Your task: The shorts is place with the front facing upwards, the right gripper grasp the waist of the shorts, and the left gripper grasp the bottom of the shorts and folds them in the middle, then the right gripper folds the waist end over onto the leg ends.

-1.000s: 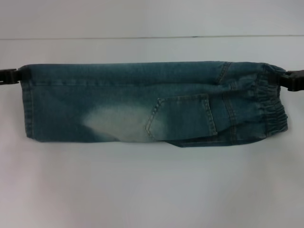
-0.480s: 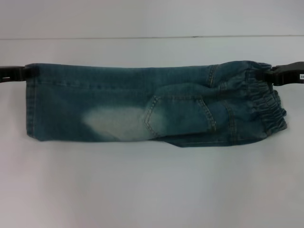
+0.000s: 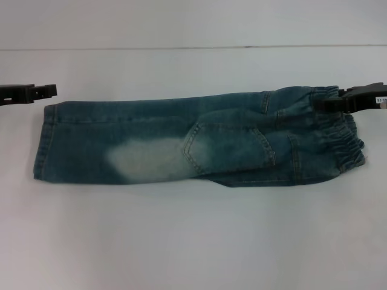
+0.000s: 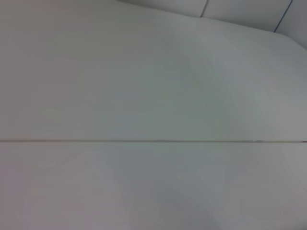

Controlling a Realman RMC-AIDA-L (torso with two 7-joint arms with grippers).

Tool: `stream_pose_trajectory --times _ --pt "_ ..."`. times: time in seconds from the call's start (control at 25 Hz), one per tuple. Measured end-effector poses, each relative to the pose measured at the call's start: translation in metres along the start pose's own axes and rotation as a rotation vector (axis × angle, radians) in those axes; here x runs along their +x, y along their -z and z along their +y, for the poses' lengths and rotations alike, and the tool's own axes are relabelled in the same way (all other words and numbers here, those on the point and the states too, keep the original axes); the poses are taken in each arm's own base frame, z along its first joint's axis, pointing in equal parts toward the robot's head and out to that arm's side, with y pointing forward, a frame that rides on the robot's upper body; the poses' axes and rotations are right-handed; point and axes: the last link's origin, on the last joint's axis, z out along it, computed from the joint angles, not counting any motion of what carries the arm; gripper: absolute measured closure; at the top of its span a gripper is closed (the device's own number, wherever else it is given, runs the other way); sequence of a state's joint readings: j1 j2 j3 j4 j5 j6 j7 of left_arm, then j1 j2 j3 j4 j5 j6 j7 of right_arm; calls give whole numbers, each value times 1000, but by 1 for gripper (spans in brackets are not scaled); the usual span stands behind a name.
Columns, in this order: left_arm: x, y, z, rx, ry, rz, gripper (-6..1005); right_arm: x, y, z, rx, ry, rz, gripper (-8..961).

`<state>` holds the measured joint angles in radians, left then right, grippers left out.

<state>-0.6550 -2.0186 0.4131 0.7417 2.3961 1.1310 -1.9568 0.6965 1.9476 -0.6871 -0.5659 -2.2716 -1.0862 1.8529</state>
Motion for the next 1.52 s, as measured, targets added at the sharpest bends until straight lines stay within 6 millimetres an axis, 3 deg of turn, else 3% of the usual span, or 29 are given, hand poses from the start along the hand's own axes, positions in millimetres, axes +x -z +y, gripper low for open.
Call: stream_pose_trajectory --times 0.48,0.6,0.76,0.92,1.16,1.52 --pt "-7 2 0 -12 17 -13 137 -15 18 -10 37 -45 44 128" --pt "-10 4 3 -46 31 -3 112 -22 24 -11 49 -69 45 22" --pt "-11 12 12 -130 16 33 95 -36 38 -14 51 -115 44 23" --pt "-16 16 27 -241 -37 59 96 -48 49 -10 73 -124 162 23" --pt "-26 6 43 -293 -65 50 95 -46 39 3 88 -50 329 24" --pt "-29 3 44 -294 -60 46 95 -33 27 11 73 -29 392 26"
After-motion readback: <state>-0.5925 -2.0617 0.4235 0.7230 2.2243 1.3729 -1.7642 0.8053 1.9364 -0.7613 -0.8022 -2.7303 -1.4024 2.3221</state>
